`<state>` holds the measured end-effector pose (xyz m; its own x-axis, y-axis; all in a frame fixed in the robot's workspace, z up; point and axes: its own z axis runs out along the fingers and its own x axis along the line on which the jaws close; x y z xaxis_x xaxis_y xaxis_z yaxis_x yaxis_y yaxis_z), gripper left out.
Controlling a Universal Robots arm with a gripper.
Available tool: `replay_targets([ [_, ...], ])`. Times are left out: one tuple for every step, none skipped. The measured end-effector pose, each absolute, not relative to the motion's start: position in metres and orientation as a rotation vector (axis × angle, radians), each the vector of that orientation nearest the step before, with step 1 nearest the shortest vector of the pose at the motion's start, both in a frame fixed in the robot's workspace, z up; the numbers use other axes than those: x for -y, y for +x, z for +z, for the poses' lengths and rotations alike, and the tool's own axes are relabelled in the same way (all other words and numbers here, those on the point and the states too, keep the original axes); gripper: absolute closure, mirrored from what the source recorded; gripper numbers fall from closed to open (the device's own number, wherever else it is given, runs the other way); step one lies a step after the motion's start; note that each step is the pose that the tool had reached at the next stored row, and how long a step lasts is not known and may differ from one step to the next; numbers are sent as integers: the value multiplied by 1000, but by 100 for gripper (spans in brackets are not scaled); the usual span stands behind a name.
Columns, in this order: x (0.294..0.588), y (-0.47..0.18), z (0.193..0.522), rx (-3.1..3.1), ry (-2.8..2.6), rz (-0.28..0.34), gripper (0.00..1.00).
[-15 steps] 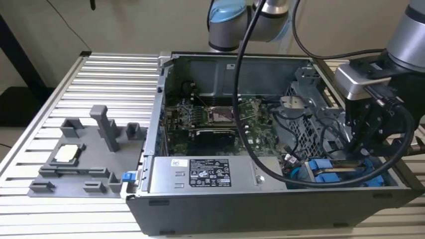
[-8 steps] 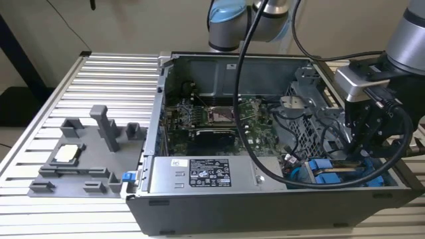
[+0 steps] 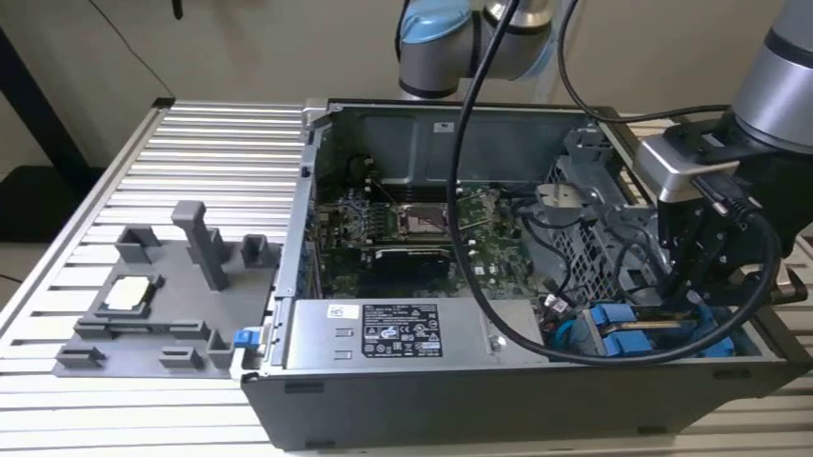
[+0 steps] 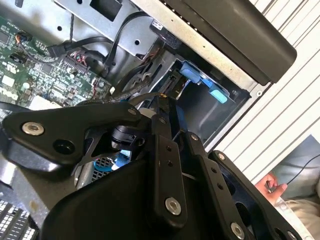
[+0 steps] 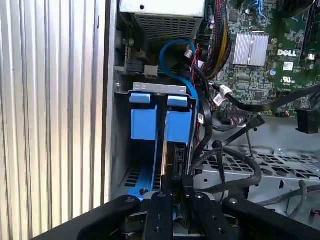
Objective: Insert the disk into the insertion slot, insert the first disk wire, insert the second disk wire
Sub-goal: 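Insert the first disk wire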
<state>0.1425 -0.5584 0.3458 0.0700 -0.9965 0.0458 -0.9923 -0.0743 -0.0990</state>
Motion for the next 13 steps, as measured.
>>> replay_targets([
  [558, 143, 345, -2109, -2267, -157, 81],
  [558, 144, 344, -2109, -2267, -157, 81],
  [558, 144, 343, -2109, -2267, -157, 81],
  [558, 145, 343, -2109, -2266, -157, 81],
  [558, 146, 343, -2109, -2266, -157, 81],
  [557, 146, 342, -2109, -2266, -157, 81],
  [557, 146, 342, -2108, -2265, -157, 81],
  [557, 146, 342, -2109, -2265, -157, 81],
  [556, 147, 342, -2109, -2264, -157, 81],
  [556, 147, 342, -2109, -2264, -157, 81],
  [555, 147, 341, -2110, -2263, -157, 81],
  [555, 148, 341, -2111, -2262, -157, 81],
  [555, 148, 341, -2112, -2261, -157, 81],
])
